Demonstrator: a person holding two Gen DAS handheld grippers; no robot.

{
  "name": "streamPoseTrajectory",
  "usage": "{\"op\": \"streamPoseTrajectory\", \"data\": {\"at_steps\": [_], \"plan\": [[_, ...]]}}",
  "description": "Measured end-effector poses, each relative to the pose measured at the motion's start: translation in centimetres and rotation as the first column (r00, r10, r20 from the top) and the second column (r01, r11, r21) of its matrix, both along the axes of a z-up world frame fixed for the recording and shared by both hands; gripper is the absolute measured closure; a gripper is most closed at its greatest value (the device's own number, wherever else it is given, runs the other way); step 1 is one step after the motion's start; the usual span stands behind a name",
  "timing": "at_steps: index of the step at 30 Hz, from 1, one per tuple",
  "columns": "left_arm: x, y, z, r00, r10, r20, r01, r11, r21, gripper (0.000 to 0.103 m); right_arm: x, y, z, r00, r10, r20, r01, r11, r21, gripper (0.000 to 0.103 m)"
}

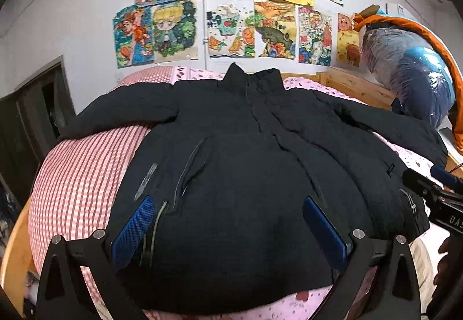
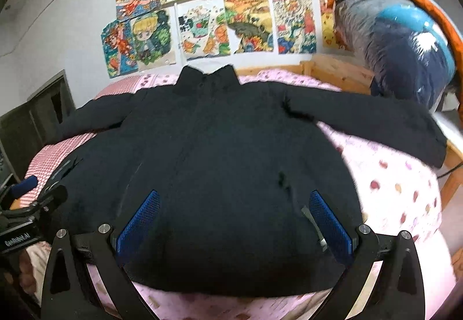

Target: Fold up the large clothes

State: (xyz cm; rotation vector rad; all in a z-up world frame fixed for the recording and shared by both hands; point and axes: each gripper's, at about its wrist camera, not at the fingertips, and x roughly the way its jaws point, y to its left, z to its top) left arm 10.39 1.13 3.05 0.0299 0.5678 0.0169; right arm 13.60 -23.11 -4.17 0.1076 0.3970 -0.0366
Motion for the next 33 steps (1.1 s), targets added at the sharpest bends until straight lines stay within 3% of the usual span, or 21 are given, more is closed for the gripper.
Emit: {"op": "streamPoseTrajectory", "data": {"at_steps": [7, 12, 15, 21, 26, 30, 33], "plan": [[5.8, -1.4, 2.5, 0.996, -0.054, -0.066, 0.057, 0.998, 0.039, 0.000, 1.1, -7.1, 1.5, 0.975, -0.219, 0.044, 0.215, 0.974, 0.069, 0.001], [11.8, -3.6, 3.4, 0.985, -0.136, -0.108, 0.136, 0.991, -0.010, 0.000, 2.7, -15.1, -0.1, 0.919, -0.394, -0.037, 0.393, 0.899, 0.194, 0.001], [15.6, -6.2, 3.6, 0.978, -0.174, -0.113, 0.177, 0.984, 0.016, 0.000, 4.1, -18.6, -2.2, 0.895, -0.433, -0.106, 0.446, 0.855, 0.267, 0.001], [23.8, -12.6, 2.5, 0.957, -0.245, -0.155, 0.251, 0.968, 0.016, 0.000, 7.1, -23.9, -5.7, 0.888, -0.437, -0.144, 0.456, 0.796, 0.398, 0.001], [30.0, -17.6, 0.7, 0.939, -0.282, -0.199, 0.284, 0.959, -0.022, 0.000, 9.7, -26.6, -8.2, 0.876, -0.454, -0.165, 0.467, 0.711, 0.526, 0.001], [34.6, -21.1, -1.2, 0.926, -0.305, -0.221, 0.305, 0.952, -0.034, 0.000, 10.8, -27.9, -9.9, 0.837, -0.527, -0.150, 0.492, 0.604, 0.627, 0.001], [37.6, -22.9, -3.2, 0.916, -0.301, -0.266, 0.304, 0.952, -0.031, 0.000, 11.3, -28.5, -10.4, 0.804, -0.580, -0.132, 0.507, 0.551, 0.663, 0.003]]}}
